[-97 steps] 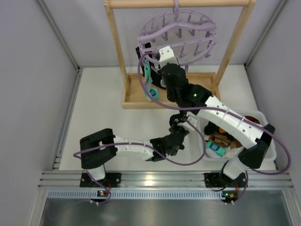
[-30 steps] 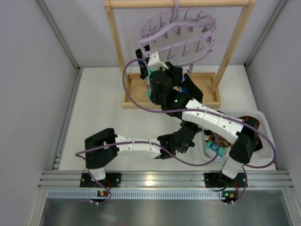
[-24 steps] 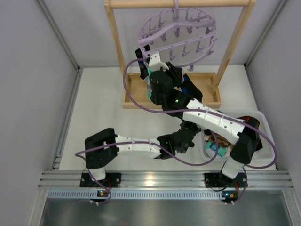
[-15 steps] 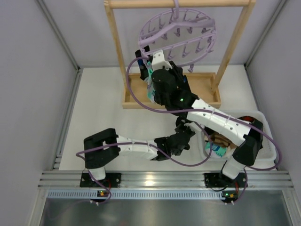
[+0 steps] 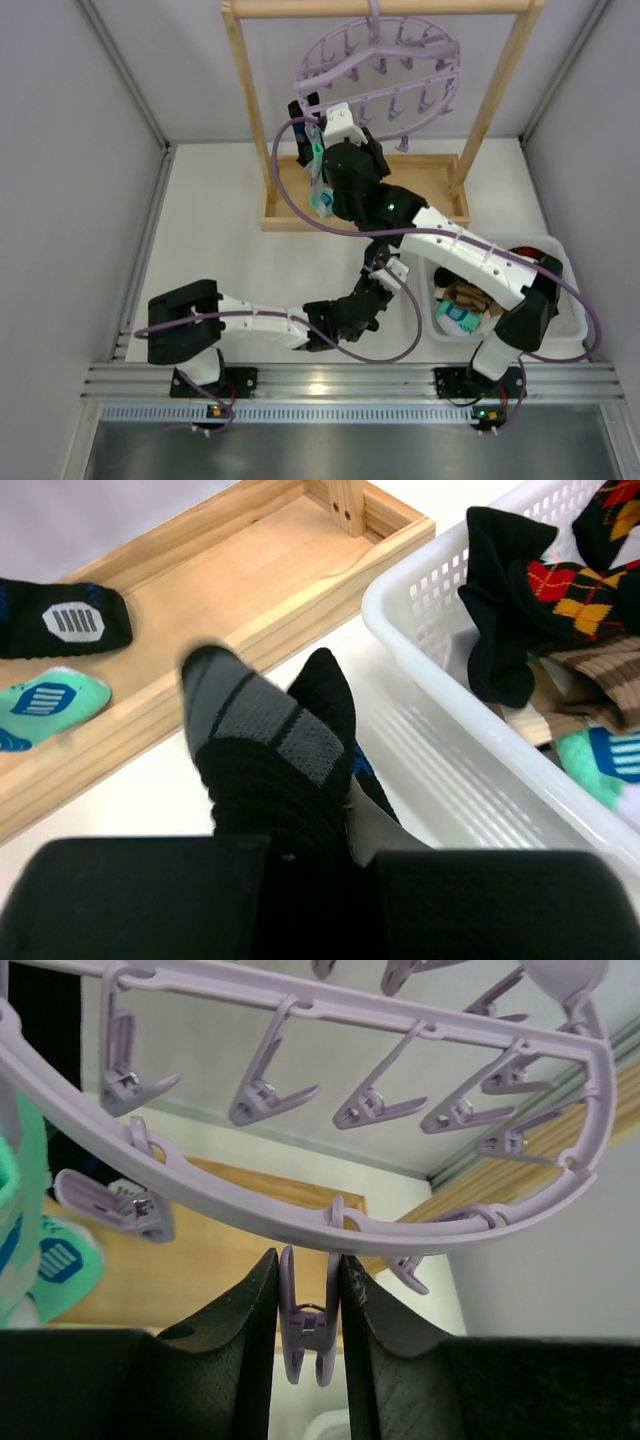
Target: Remove the socks clipped to the hanger
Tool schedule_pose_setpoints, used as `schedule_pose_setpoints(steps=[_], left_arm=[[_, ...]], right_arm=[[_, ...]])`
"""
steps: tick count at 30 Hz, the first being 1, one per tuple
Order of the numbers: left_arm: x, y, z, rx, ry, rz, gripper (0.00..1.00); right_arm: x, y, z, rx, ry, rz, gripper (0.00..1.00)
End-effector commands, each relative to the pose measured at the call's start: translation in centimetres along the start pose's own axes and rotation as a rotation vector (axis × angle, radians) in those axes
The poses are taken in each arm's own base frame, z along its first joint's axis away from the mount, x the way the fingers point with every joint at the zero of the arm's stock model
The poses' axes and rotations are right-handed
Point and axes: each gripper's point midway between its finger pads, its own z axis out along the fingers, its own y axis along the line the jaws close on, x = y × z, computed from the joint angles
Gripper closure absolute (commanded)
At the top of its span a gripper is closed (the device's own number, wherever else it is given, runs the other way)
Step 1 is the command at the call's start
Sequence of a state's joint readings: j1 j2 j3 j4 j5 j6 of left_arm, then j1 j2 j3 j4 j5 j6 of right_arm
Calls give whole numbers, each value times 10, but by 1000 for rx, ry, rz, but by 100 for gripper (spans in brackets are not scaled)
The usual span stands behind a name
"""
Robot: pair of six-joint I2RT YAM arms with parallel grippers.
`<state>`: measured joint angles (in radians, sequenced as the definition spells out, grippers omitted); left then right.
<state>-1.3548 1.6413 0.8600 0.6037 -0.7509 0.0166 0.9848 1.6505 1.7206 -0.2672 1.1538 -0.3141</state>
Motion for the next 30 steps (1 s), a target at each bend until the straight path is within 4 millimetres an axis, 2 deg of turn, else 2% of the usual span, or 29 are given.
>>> schedule_pose_setpoints(steps=[1, 2, 3, 4, 5, 9, 11, 13, 14, 15, 17, 18, 19, 21, 22, 23, 24, 26, 27, 29, 30], left_arm=[[-32, 4, -24, 4, -71, -110, 100], [-42, 7, -33, 6, -87, -128, 100], [-43, 5, -41, 12, -80, -120, 100], [-45, 4, -46, 22, -79, -118, 100], [-57, 5, -54, 39, -97, -138, 100], [-71, -10, -80, 186, -110, -184, 100], [-79, -8, -90, 234, -129, -219, 100], [-84, -13, -98, 295, -140, -231, 100], [-89, -13, -102, 314, -150, -237, 100], [-92, -14, -103, 325, -154, -240, 100], [-96, -19, -105, 357, -156, -239, 100], [-98, -22, -105, 368, -157, -236, 100], [-103, -28, -103, 391, -157, -234, 100], [-106, -36, -101, 412, -147, -223, 100], [-120, -39, -99, 424, -161, -237, 100], [-117, -50, -96, 452, -142, -226, 100], [-115, -51, -90, 455, -120, -220, 100], [-126, -66, -81, 505, -113, -214, 100], [-137, -68, -75, 514, -112, -220, 100], [-130, -83, -62, 555, -68, -201, 100], [-146, -91, -59, 609, -83, -211, 100]], right_arm=[[-15, -6, -2, -92, -15, 123, 99], [-12, -3, -1, -109, -9, 114, 81], [-12, -4, -3, -126, -12, 124, 69], [-9, 0, -3, -141, -8, 140, 63], [-6, 1, -5, -155, 0, 138, 59], [-6, 1, -17, -248, 5, 196, 48], [-4, -2, -24, -281, 9, 206, 39], [0, -13, -34, -310, 17, 219, 32], [2, -16, -37, -323, 18, 215, 24], [1, -26, -47, -348, 20, 272, 20], [8, -31, -56, -388, 26, 285, 13], [5, -40, -67, -433, 12, 311, 11], [13, -41, -73, -455, 34, 304, 9], [14, -53, -87, -505, 30, 331, 7], [19, -56, -90, -514, 40, 326, 5], [24, -61, -94, -519, 48, 321, 4], [23, -74, -101, -521, 31, 351, 3], [31, -86, -104, -499, 29, 365, 1], [32, -103, -108, -472, 13, 398, 1], [37, -118, -112, -447, 12, 412, 1], [37, -133, -115, -420, -2, 435, 1]])
